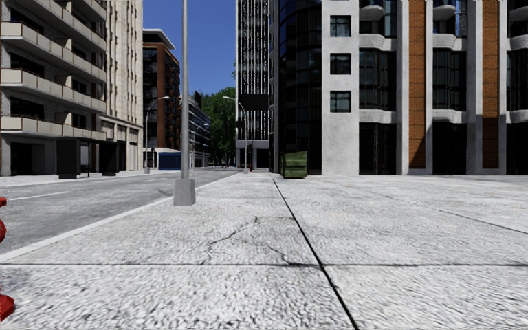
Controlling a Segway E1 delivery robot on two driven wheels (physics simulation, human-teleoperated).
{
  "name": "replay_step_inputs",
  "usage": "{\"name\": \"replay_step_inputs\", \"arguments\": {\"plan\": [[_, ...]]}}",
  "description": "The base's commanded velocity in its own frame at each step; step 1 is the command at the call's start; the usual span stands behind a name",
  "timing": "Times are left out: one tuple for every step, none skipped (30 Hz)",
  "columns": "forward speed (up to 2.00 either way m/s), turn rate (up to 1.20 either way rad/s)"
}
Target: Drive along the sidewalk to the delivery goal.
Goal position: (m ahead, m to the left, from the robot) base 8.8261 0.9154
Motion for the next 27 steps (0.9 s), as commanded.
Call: {"name": "replay_step_inputs", "arguments": {"plan": [[2.00,0.00],[2.00,0.00],[2.00,0.00],[2.00,0.00],[2.00,0.00],[2.00,0.00],[2.00,0.00],[2.00,0.00],[2.00,0.00],[2.00,0.00],[2.00,0.00],[2.00,0.00],[2.00,0.00],[2.00,0.00],[2.00,0.00],[2.00,0.00],[2.00,0.00],[2.00,0.00],[2.00,0.00],[2.00,0.00],[2.00,0.00],[2.00,0.00],[2.00,0.00],[2.00,0.00],[2.00,0.00],[2.00,0.00],[2.00,0.00]]}}
